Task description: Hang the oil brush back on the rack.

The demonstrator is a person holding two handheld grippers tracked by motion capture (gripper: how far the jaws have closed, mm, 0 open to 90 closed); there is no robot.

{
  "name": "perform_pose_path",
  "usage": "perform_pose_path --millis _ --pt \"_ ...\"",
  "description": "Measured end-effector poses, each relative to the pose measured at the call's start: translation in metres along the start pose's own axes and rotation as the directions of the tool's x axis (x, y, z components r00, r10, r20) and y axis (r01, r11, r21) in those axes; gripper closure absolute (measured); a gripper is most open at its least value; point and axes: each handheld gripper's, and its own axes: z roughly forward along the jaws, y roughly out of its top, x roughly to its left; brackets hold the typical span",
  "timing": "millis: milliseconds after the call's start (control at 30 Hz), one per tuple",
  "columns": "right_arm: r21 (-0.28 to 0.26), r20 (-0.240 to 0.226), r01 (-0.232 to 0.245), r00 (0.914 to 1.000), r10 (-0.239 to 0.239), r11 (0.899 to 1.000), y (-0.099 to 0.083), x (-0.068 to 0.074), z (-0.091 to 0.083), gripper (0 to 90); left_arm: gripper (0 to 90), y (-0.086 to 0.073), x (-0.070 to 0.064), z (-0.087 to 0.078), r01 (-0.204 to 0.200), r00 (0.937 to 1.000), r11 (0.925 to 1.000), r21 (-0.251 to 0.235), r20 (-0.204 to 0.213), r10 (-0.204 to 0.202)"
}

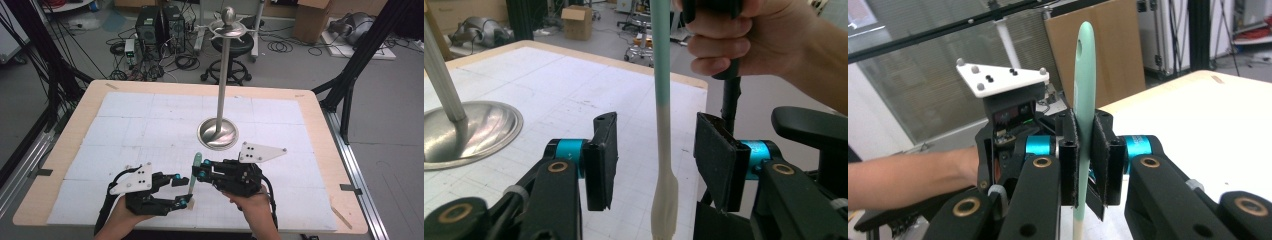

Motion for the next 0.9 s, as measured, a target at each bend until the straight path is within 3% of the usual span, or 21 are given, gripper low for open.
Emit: perform_pose_path --millis 333,467,500,567,633,733,900 --pt "0.000 0.029 -0.022 0.9993 0.022 1.000 -0.0007 0.0023 -0.0004 82.7 82.1 -0.0001 0.0026 0.0056 0.005 0.9990 1.0000 -0.002 0.045 -0.005" --pt "0.002 0.026 -0.014 0.9996 0.014 1.000 -0.0007 0.0032 -0.0012 81.9 83.8 0.0000 0.0049 0.0051 0.034 0.9976 0.9994 -0.007 0.061 -0.033" --pt "-0.001 0.015 -0.011 0.9998 0.011 1.000 -0.0006 0.0031 -0.0015 80.5 84.1 0.0000 0.0049 0.0049 0.036 0.9969 0.9992 -0.015 0.071 -0.035" --pt "-0.017 -0.026 -0.018 0.9995 0.017 1.000 -0.0007 0.0018 -0.0018 64.6 84.2 0.0001 0.0043 0.0048 0.042 0.9947 0.9988 -0.028 0.095 -0.039" --pt "-0.029 -0.033 0.005 0.9994 -0.006 1.000 -0.0015 0.0016 -0.0017 61.3 84.3 0.0001 0.0037 0.0049 0.051 0.9922 0.9979 -0.041 0.116 -0.046" --pt "-0.046 -0.062 0.043 0.9970 -0.045 0.998 -0.0036 0.0034 -0.0012 62.1 84.3 0.0005 0.0037 0.0044 0.058 0.9877 0.9962 -0.064 0.149 -0.048" --pt "-0.054 -0.076 0.078 0.9937 -0.082 0.996 -0.0061 0.0035 -0.0015 80.6 84.3 0.0009 0.0037 0.0033 0.070 0.9855 0.9950 -0.071 0.160 -0.058"
